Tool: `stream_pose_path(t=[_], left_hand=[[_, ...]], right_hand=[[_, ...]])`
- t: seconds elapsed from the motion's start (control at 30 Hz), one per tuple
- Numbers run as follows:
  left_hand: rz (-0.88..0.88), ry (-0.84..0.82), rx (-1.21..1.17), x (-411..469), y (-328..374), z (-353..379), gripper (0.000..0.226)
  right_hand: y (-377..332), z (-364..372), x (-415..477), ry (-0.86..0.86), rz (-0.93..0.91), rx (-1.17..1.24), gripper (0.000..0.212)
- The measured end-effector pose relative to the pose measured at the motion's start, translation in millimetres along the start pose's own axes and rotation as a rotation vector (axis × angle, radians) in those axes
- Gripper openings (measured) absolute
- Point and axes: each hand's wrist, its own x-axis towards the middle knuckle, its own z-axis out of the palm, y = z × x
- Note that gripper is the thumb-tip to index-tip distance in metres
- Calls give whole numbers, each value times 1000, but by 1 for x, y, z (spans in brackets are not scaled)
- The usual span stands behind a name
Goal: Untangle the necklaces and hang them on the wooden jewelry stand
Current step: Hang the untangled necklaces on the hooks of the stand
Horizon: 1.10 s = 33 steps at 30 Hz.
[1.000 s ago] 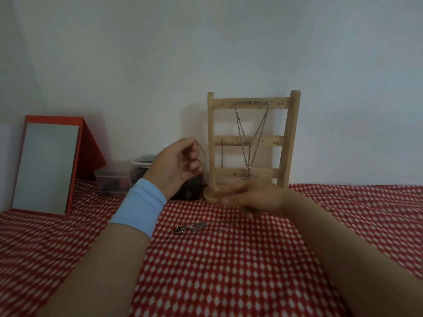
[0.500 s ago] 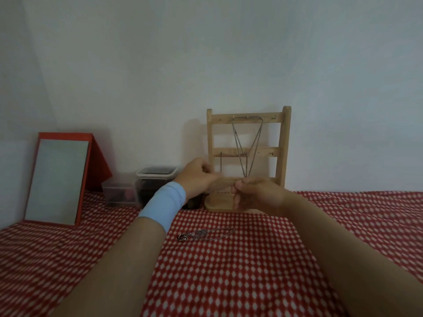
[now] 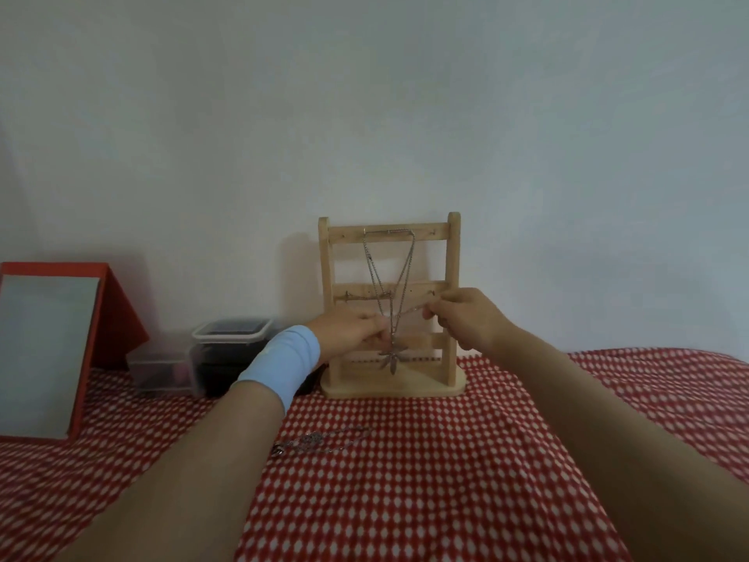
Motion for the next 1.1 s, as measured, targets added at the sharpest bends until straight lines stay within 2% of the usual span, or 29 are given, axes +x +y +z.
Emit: stream_pose_path(t=[0.07, 0.2, 0.27, 0.47, 0.57, 0.7, 0.8, 0.97, 1.1], left_hand=[[-3, 86, -71, 9, 6, 5, 36], [2, 273, -30, 35, 17, 16, 34], [-22, 349, -77, 44, 23, 19, 33], [-81, 385, -103, 58, 29, 39, 37], [-113, 387, -203, 60, 27, 47, 34], [-105, 363, -164, 53, 18, 56, 36], [-88, 277, -105, 47, 8, 62, 36], [-88, 87, -9, 36, -10, 72, 30], [-107, 91, -25, 29, -13, 74, 24]], right_hand=[[3, -7, 3, 104, -54, -87, 29], [6, -19, 16, 341, -73, -133, 34], [8, -22, 23, 374, -52, -168, 37], [22, -19, 28, 398, 23, -319, 45], [36, -12, 24, 366, 28, -328, 46], [50, -2, 15, 307, 18, -353, 49], [54, 8, 8, 172, 30, -336, 42], [53, 24, 0, -161, 89, -293, 36], [53, 31, 0, -196, 116, -243, 30]])
